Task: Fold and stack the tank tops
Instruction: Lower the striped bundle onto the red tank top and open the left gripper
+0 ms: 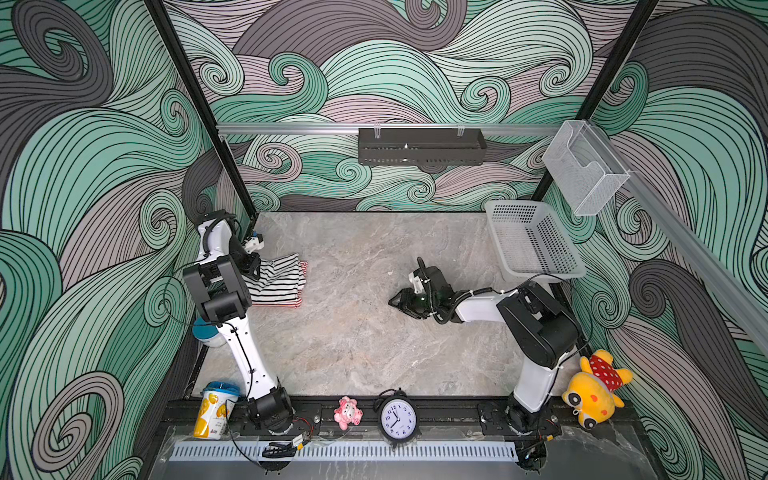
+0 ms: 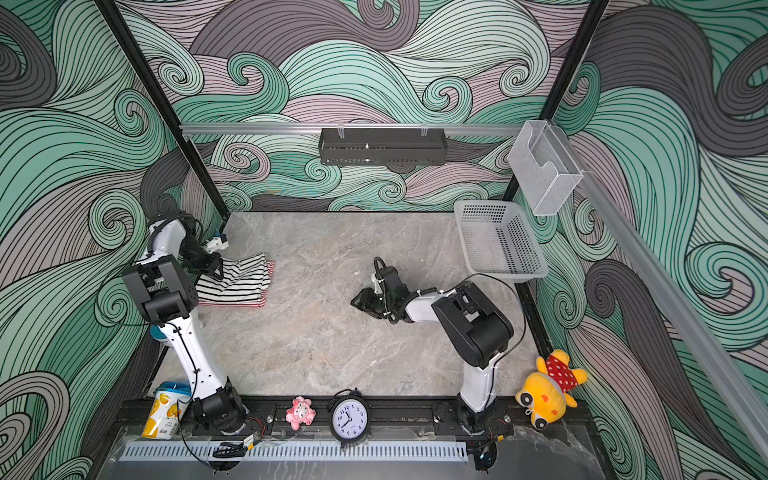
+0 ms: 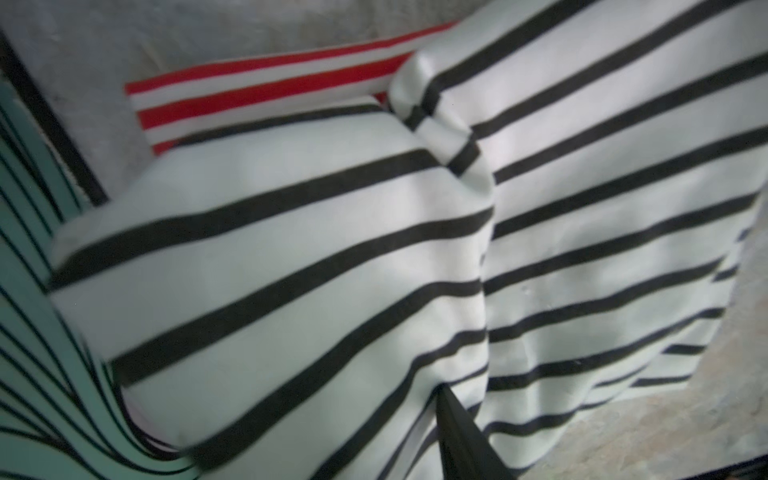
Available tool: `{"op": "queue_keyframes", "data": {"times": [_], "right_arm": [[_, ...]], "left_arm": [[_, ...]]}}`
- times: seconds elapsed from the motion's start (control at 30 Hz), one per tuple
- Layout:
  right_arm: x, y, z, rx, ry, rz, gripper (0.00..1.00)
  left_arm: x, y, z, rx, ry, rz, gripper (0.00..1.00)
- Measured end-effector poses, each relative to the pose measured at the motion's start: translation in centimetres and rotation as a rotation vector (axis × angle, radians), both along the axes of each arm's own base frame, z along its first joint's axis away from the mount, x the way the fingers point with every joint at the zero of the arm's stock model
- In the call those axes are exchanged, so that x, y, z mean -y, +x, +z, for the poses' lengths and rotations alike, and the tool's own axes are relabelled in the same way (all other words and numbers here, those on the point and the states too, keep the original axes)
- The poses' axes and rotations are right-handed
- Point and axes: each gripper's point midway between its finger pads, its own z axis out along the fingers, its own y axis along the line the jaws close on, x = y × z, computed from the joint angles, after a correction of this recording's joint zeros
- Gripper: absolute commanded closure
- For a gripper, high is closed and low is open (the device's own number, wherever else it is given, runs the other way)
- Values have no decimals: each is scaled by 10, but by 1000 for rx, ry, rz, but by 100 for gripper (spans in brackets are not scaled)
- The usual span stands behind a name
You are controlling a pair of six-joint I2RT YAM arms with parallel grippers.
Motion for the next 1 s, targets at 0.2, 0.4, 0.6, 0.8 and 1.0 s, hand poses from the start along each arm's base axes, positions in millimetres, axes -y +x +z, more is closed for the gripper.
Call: {"op": "queue_keyframes", "data": {"times": [0.2,0.4,0.6,0.8,1.0], "right_arm": [[-1,-1,1,-4,-2,5,49],[-1,0,1,-10,-8,8,49],[-2,-1,1,-18,-14,10,49],[-2,-2,0,-21,-20,14,49],[0,-4,1,-20,-33,25,48]], "left_arm": [[-20,1,0,21,46,50,52],[-33,-2,-5,20,84,71,53],[-39,-7,-18,-3,122,72,53],[-48,-4,-21,9,168,85,53],[-55,-1,-18,23,204,121,52]]}}
